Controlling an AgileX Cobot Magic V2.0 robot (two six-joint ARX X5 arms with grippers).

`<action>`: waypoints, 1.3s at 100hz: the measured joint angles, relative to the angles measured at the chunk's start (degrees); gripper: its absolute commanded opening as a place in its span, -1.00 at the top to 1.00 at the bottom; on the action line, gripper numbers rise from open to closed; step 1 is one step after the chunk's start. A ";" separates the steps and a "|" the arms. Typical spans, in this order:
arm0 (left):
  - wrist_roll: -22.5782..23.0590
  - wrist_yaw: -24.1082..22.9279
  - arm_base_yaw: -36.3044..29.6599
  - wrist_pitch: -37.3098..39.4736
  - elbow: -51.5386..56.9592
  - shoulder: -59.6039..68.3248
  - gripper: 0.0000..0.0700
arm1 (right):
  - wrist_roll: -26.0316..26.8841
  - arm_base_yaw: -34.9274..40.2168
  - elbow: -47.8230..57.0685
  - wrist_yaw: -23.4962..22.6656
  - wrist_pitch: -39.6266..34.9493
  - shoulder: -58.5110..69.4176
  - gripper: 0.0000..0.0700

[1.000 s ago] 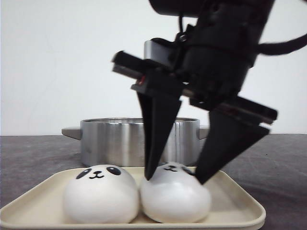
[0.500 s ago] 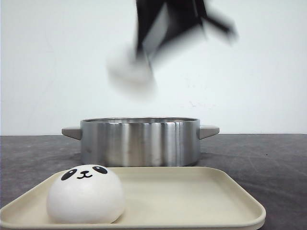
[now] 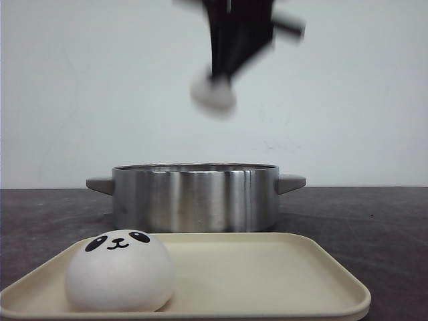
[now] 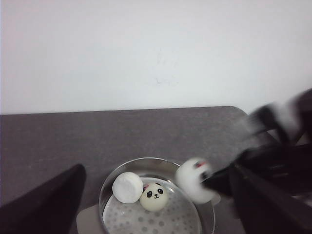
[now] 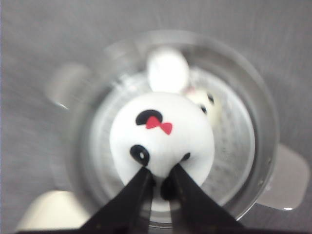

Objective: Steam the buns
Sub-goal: 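Lift the bun with the right gripper and release it into the pot, then lower the left gripper and grasp the last panda bun on the tray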

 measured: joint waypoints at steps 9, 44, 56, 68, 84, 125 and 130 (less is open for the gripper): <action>0.00 0.00 0.00 -0.33 0.00 0.13 -0.57 | -0.35 -1.53 -0.26 -1.57 -0.02 5.86 0.98; -0.02 0.00 0.00 -10.19 0.00 0.28 -0.57 | -0.48 -3.69 -0.50 -3.52 -0.85 12.44 -0.18; -0.20 1.64 0.00 -16.66 0.00 1.79 -0.57 | -0.48 -4.07 0.00 -3.54 -1.29 12.44 -0.18; -1.81 6.78 0.00 -21.55 -0.42 4.83 -0.57 | -0.48 -4.50 4.85 -3.56 -5.86 12.44 -0.18; -2.82 17.25 -0.26 -21.62 -5.53 9.22 -0.57 | -0.48 -4.46 17.92 -3.50 -13.35 11.41 0.53; -2.14 20.50 -9.99 -18.82 -12.74 28.68 -0.57 | -4.98 2.01 47.43 -3.28 -16.57 -1.29 0.98; -1.88 20.55 -11.45 -17.77 -12.74 30.95 -0.57 | -4.96 1.92 49.00 -3.37 -17.46 -1.79 0.98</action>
